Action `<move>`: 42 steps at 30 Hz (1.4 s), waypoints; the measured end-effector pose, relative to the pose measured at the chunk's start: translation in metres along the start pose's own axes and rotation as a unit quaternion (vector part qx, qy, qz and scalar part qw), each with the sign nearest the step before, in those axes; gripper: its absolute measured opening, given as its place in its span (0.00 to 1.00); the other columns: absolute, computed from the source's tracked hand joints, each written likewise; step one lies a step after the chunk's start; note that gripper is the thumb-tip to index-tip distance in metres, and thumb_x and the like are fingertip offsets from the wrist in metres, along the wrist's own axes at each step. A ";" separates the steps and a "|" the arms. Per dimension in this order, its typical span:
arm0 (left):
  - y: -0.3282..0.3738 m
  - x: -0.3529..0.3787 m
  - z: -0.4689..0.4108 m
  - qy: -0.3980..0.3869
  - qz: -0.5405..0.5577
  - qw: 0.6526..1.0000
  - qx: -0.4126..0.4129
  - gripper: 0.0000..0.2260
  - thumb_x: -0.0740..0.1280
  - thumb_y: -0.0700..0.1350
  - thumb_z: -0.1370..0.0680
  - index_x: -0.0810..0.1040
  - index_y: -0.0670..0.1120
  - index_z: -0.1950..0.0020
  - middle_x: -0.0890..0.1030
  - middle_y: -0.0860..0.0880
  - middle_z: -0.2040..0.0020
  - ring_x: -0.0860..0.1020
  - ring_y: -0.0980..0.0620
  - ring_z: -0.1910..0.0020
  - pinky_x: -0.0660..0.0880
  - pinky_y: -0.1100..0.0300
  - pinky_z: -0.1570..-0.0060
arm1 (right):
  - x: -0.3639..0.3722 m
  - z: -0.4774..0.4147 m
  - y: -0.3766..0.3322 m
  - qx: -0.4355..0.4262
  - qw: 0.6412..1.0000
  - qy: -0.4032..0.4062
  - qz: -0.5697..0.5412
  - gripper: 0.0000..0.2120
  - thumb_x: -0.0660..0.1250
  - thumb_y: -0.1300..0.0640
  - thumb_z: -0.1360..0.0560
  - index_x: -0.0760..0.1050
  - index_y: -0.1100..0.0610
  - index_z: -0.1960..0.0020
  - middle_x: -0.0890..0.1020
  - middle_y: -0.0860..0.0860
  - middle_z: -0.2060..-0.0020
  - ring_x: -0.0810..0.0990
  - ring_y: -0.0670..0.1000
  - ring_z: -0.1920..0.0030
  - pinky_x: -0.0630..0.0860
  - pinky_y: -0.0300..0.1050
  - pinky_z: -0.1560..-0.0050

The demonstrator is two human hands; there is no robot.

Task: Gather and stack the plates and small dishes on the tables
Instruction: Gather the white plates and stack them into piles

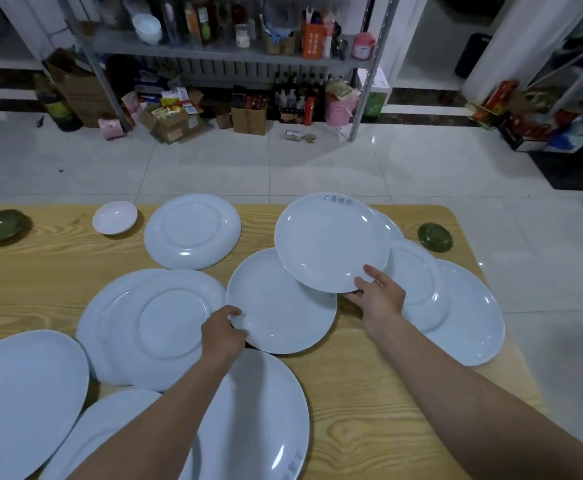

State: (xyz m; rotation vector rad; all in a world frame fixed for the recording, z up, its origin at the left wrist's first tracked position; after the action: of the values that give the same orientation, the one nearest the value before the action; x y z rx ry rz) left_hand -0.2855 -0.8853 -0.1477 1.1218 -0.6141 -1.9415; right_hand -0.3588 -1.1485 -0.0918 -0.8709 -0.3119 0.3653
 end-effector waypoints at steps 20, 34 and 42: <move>0.008 -0.018 0.016 0.001 0.242 0.970 -0.023 0.21 0.62 0.31 0.22 0.79 0.50 0.36 0.78 0.45 0.39 0.82 0.48 0.56 0.81 0.59 0.62 | 0.000 0.029 -0.014 -0.016 0.999 -0.041 -0.008 0.17 0.67 0.74 0.25 0.79 0.59 0.40 0.80 0.58 0.43 0.84 0.58 0.47 0.84 0.51 0.54; -0.001 -0.103 0.085 0.079 0.340 0.936 0.041 0.21 0.62 0.30 0.23 0.76 0.45 0.32 0.78 0.43 0.38 0.84 0.51 0.57 0.83 0.58 0.60 | 0.024 0.109 -0.025 -0.046 0.987 -0.152 0.008 0.18 0.67 0.72 0.24 0.77 0.59 0.37 0.81 0.57 0.43 0.85 0.48 0.60 0.83 0.41 0.62; -0.046 -0.189 0.130 0.130 0.369 0.919 0.058 0.20 0.63 0.31 0.23 0.78 0.48 0.34 0.81 0.43 0.43 0.84 0.48 0.60 0.82 0.49 0.54 | 0.056 0.193 0.000 -0.075 0.977 -0.199 0.016 0.20 0.67 0.74 0.25 0.76 0.62 0.35 0.79 0.60 0.41 0.83 0.54 0.53 0.84 0.44 0.62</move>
State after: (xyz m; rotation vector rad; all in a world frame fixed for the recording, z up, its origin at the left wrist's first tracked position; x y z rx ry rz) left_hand -0.3613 -0.7013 -0.0255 0.9988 -0.8599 -1.1027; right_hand -0.3878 -0.9924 0.0320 -0.9481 -0.7050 0.5525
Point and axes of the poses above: each hand's wrist, its own z-axis away from the middle knuckle, its own x-axis out of the palm, y = z × x, the point moved 3 cm from there along -z, towards the middle knuckle
